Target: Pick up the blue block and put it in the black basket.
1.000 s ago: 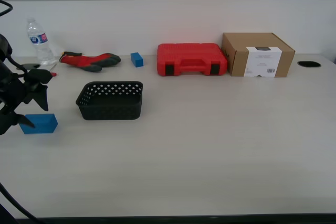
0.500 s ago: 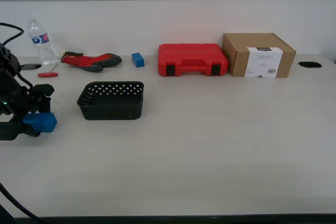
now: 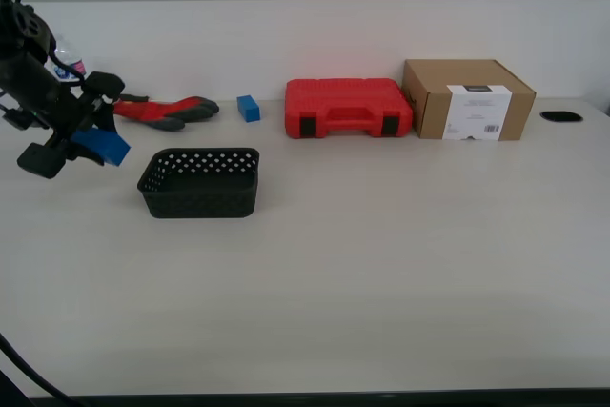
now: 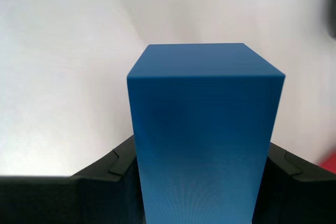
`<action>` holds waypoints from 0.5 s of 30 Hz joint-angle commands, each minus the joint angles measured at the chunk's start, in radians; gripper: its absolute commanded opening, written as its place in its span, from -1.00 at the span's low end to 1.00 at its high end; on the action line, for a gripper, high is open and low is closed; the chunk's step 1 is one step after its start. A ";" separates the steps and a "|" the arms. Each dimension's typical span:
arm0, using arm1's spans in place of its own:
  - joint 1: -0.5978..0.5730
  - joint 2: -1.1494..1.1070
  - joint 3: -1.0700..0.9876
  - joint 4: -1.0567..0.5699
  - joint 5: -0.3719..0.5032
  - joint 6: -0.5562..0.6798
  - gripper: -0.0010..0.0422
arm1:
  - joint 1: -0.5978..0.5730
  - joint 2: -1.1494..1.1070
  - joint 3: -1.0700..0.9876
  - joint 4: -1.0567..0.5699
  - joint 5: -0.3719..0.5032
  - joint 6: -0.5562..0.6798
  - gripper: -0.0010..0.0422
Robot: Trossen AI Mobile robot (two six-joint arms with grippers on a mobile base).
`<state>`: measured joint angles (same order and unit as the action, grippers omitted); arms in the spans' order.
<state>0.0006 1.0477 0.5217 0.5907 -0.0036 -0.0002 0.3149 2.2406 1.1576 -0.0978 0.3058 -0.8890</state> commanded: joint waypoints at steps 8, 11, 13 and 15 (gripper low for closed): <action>0.000 0.000 0.001 0.000 0.001 0.000 -0.96 | -0.350 -0.088 -0.001 -0.068 -0.032 -0.055 -0.96; 0.000 0.000 0.001 -0.013 0.001 0.000 -0.96 | -0.433 -0.043 0.000 -0.016 -0.061 -0.121 -0.96; 0.000 0.000 0.001 -0.016 0.001 0.000 -0.96 | -0.455 -0.024 0.002 0.016 -0.058 -0.134 -0.96; 0.000 0.000 0.001 -0.021 0.001 0.000 -0.96 | -0.458 -0.019 0.003 0.017 -0.068 -0.117 -0.96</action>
<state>0.0006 1.0473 0.5217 0.5701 -0.0029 -0.0002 -0.1425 2.2204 1.1599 -0.0845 0.2432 -1.0107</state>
